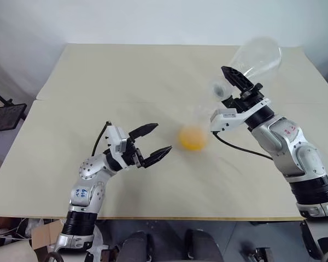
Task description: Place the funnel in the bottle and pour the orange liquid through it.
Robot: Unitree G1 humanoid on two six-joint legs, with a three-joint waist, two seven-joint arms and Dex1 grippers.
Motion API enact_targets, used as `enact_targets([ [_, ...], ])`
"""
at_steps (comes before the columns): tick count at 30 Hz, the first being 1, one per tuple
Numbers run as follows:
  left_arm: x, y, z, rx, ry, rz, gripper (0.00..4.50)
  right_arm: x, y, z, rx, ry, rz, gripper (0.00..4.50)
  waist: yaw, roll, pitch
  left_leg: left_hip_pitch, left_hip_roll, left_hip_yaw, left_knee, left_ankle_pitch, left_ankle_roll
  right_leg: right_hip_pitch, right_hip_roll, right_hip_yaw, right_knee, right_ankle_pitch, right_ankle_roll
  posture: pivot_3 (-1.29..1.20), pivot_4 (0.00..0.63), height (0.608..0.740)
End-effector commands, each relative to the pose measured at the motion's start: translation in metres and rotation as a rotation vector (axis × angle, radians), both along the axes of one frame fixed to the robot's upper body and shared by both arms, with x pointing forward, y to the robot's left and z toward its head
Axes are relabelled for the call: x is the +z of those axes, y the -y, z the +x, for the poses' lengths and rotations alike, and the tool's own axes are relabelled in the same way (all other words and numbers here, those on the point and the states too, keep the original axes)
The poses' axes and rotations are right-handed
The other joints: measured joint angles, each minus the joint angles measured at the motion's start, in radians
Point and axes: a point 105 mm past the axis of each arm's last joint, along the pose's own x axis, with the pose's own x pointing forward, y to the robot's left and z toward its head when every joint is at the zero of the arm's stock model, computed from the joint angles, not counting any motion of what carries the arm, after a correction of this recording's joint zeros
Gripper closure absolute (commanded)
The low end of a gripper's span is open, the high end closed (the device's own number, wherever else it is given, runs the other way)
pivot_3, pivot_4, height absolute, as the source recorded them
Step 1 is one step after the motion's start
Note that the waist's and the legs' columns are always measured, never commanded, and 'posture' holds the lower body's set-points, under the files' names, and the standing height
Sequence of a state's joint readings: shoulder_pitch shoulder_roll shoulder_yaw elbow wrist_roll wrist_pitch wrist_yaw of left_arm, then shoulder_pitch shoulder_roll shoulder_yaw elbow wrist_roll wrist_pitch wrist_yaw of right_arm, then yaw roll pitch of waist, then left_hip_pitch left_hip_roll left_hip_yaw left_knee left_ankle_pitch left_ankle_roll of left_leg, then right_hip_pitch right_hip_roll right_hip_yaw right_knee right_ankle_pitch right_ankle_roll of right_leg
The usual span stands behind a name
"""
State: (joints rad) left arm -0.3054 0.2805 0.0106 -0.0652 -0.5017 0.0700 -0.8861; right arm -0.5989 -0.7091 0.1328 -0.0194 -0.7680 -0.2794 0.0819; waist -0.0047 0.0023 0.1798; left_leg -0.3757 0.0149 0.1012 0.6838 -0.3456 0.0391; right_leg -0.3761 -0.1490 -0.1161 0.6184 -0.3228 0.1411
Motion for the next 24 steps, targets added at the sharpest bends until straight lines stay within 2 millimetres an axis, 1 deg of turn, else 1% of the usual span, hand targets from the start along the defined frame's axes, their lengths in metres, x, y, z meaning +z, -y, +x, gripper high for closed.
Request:
enact_targets([
  [1,0.007,0.003,-0.002,-0.018,0.039,0.005,0.00,0.035,0.016,-0.013,0.021,-0.013,0.244,2.01,0.000,0.000,0.000,0.000,0.000,0.000,0.000,0.000,0.000,0.000,0.000,0.000,0.000,0.000,0.000,0.00,0.150,0.740],
  [3,0.007,0.003,-0.002,-0.025,0.036,0.008,0.00,0.042,0.028,-0.016,0.049,-0.084,0.434,2.01,0.001,0.000,0.000,0.000,0.000,0.000,0.000,0.000,0.000,0.000,0.000,0.000,0.000,0.000,0.000,0.00,0.150,0.740],
  [5,0.007,0.004,-0.001,-0.033,0.035,0.012,0.00,0.047,0.046,-0.016,0.044,-0.143,0.615,2.01,0.001,0.000,0.000,0.000,0.000,-0.001,0.000,0.000,0.000,0.000,0.000,0.000,0.000,0.000,0.000,0.00,0.150,0.740],
  [6,0.007,0.004,-0.001,-0.036,0.034,0.014,0.00,0.048,0.059,-0.019,0.043,-0.167,0.711,2.01,0.002,0.000,0.000,0.000,0.000,-0.002,0.000,0.000,0.000,0.001,0.000,-0.001,0.000,0.000,0.000,0.00,0.150,0.740],
  [7,0.007,0.004,0.000,-0.038,0.034,0.014,0.00,0.049,0.067,-0.021,0.045,-0.189,0.774,2.01,0.005,0.000,0.000,0.000,0.000,-0.002,0.000,0.000,0.000,0.001,0.000,-0.001,0.000,0.000,0.000,0.00,0.150,0.740],
  [8,0.007,0.004,0.000,-0.041,0.034,0.016,0.00,0.045,0.084,-0.022,0.031,-0.224,0.882,2.01,0.006,0.000,0.000,-0.001,0.000,-0.003,0.000,0.000,0.000,0.001,0.000,-0.002,0.000,0.000,0.000,0.00,0.150,0.740],
  [10,0.008,0.005,0.001,-0.046,0.034,0.018,0.00,0.040,0.113,-0.027,-0.022,-0.241,1.005,2.01,0.010,0.000,0.000,-0.001,-0.001,-0.004,0.000,0.000,0.000,0.002,0.000,-0.002,0.000,0.000,0.000,0.00,0.150,0.740],
  [13,0.007,0.005,0.001,-0.054,0.032,0.022,0.00,0.021,0.159,-0.034,-0.077,-0.272,1.227,2.01,0.010,0.000,0.000,-0.001,-0.001,-0.005,0.000,0.000,0.000,0.002,0.000,-0.003,0.000,0.000,0.000,0.00,0.150,0.740],
  [14,0.007,0.005,0.001,-0.056,0.032,0.022,0.00,0.017,0.170,-0.036,-0.074,-0.277,1.286,2.01,0.009,0.000,0.000,-0.001,-0.001,-0.004,0.000,0.000,0.000,0.002,0.000,-0.003,0.000,0.000,0.000,0.00,0.150,0.740],
  [16,0.007,0.005,0.001,-0.059,0.031,0.023,0.00,0.007,0.200,-0.044,-0.116,-0.222,1.380,2.01,0.005,0.000,0.000,-0.001,-0.001,-0.004,0.000,0.000,0.000,0.001,0.000,-0.003,0.000,0.000,0.000,0.00,0.150,0.740],
  [17,0.007,0.005,0.001,-0.060,0.030,0.023,0.00,-0.001,0.213,-0.048,-0.166,-0.208,1.403,2.01,0.004,0.000,0.000,-0.001,-0.001,-0.004,0.000,0.000,0.000,0.001,0.000,-0.003,0.000,0.000,0.000,0.00,0.150,0.740],
  [18,0.007,0.006,0.001,-0.061,0.030,0.024,0.00,-0.007,0.221,-0.051,-0.209,-0.202,1.406,2.01,0.004,0.000,0.000,-0.001,-0.001,-0.003,0.000,0.000,0.000,0.001,0.000,-0.003,0.000,0.000,0.000,0.00,0.150,0.740],
  [20,0.007,0.005,0.001,-0.060,0.031,0.025,0.00,-0.018,0.232,-0.056,-0.265,-0.207,1.426,2.01,0.004,0.000,0.000,-0.001,-0.001,-0.003,0.000,0.000,0.000,0.001,0.000,-0.003,0.000,0.000,0.000,0.00,0.150,0.740],
  [24,0.007,0.004,0.002,-0.057,0.031,0.027,0.00,-0.036,0.250,-0.066,-0.322,-0.202,1.503,2.01,0.002,0.001,0.000,0.000,-0.001,-0.001,-0.001,0.000,0.000,0.001,0.000,-0.001,0.000,0.000,0.000,0.00,0.150,0.740],
])
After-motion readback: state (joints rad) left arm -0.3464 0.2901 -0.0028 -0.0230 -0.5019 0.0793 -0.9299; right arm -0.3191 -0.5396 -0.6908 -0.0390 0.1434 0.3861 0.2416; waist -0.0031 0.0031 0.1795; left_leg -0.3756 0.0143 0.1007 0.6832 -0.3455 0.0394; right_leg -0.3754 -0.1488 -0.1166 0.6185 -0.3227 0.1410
